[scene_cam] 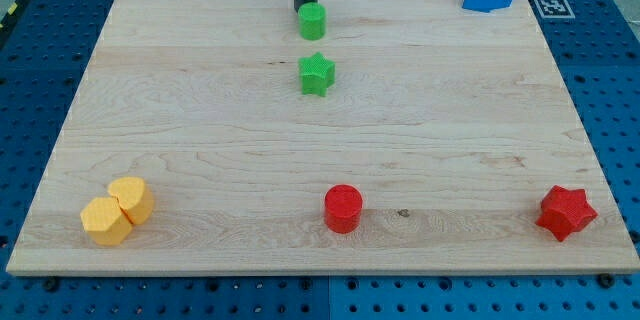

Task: Push the green circle to the top left of green star

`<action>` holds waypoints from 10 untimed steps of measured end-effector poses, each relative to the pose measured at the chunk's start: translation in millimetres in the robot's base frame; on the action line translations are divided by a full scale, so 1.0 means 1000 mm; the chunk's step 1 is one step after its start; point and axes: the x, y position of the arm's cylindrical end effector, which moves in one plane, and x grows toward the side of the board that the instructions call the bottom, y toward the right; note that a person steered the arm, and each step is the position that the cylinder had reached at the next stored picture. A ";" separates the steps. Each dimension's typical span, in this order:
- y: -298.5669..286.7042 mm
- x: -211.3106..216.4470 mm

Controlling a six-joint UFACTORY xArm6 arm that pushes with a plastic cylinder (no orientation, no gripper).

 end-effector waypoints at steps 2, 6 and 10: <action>0.000 0.059; 0.074 0.057; 0.020 0.077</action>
